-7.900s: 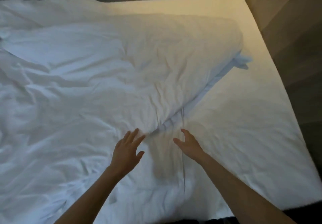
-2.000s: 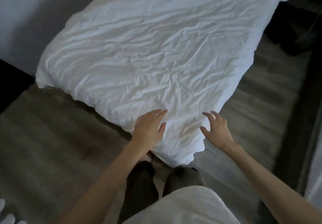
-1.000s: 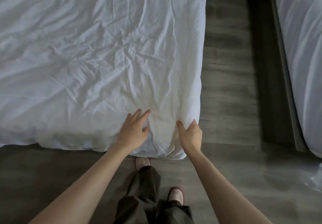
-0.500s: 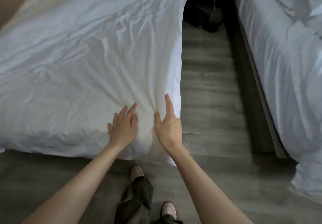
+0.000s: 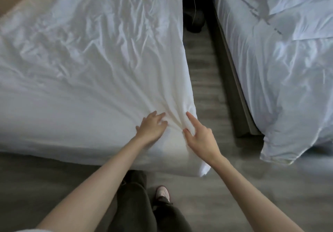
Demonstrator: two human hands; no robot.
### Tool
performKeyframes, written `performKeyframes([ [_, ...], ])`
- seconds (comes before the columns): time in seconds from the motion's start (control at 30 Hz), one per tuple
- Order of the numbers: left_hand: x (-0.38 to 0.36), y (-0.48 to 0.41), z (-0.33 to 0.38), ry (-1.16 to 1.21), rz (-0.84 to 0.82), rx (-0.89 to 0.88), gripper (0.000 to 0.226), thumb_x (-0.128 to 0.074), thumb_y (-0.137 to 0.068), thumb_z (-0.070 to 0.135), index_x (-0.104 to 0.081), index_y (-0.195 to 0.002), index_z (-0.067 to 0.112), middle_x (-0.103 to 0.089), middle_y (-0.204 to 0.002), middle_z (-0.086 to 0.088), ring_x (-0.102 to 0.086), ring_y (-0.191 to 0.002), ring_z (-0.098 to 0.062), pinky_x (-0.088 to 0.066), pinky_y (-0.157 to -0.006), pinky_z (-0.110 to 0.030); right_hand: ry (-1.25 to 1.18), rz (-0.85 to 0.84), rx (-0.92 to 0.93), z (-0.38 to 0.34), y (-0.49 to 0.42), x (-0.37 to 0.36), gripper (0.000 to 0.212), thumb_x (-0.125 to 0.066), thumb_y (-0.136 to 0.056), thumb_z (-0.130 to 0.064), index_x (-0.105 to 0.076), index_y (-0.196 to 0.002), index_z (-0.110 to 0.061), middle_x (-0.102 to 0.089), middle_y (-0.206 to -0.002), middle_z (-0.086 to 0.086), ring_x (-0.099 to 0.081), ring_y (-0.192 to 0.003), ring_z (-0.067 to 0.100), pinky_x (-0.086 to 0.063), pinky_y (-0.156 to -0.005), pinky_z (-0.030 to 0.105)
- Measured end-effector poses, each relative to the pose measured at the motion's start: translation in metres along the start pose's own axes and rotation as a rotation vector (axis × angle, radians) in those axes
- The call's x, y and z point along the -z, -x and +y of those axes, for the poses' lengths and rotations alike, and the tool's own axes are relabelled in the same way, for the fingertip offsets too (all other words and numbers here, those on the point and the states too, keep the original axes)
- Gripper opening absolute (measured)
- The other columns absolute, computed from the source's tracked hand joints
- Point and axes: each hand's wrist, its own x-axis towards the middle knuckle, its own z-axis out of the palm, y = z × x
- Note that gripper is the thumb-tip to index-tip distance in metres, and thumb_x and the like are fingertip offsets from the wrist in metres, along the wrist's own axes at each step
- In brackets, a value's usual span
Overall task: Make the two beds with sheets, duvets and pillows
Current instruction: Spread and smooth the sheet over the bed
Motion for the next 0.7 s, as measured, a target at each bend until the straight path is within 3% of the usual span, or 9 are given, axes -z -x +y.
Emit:
performKeyframes([
  [0.13, -0.029, 0.016, -0.014, -0.004, -0.216, 0.048, 0.056, -0.043, -0.098, 0.033, -0.030, -0.151, 0.025, -0.026, -0.159, -0.003, -0.028, -0.144, -0.021, -0.024, -0.117, -0.033, 0.260, -0.272, -0.234, 0.051, 0.008, -0.020, 0.068, -0.045, -0.094, -0.022, -0.014, -0.153, -0.039, -0.052, -0.132, 0.005, -0.047, -0.120, 0.031, -0.044, -0.097, 0.046],
  [0.2, -0.033, 0.029, -0.030, -0.074, -0.214, 0.068, 0.057, -0.040, -0.097, 0.038, -0.026, -0.152, 0.030, -0.023, -0.159, 0.000, -0.026, -0.145, -0.022, -0.024, -0.117, -0.043, 0.374, -0.275, -0.294, 0.062, 0.019, -0.030, 0.071, -0.045, -0.095, -0.019, -0.008, -0.154, -0.034, -0.031, -0.150, 0.008, -0.031, -0.133, 0.035, -0.036, -0.104, 0.049],
  [0.33, -0.012, 0.056, -0.051, -0.238, -0.022, -0.003, 0.054, -0.038, -0.098, 0.042, -0.029, -0.150, 0.033, -0.024, -0.159, 0.001, -0.026, -0.144, -0.026, -0.027, -0.114, -0.048, 0.456, -0.176, -0.118, 0.040, 0.030, -0.037, 0.070, -0.050, -0.095, -0.023, -0.015, -0.154, -0.032, -0.017, -0.160, 0.009, -0.017, -0.143, 0.034, -0.026, -0.113, 0.049],
  [0.47, 0.031, 0.095, -0.062, -0.331, 0.192, -0.084, 0.051, -0.038, -0.102, 0.039, -0.027, -0.151, 0.034, -0.021, -0.160, 0.000, -0.019, -0.146, -0.027, -0.015, -0.117, -0.051, 0.451, -0.128, 0.077, -0.014, 0.027, -0.046, 0.065, -0.050, -0.096, -0.024, -0.019, -0.154, -0.029, -0.018, -0.160, 0.009, -0.015, -0.145, 0.033, -0.019, -0.116, 0.045],
  [0.7, 0.116, 0.153, -0.118, -0.384, 0.385, -0.056, 0.056, -0.038, -0.102, 0.042, -0.020, -0.153, 0.033, -0.010, -0.163, -0.001, -0.008, -0.149, -0.030, -0.013, -0.117, -0.053, 0.478, -0.098, 0.373, -0.130, 0.023, -0.066, 0.063, -0.049, -0.098, -0.026, -0.020, -0.154, -0.029, -0.016, -0.161, 0.007, -0.011, -0.148, 0.031, -0.015, -0.119, 0.049],
])
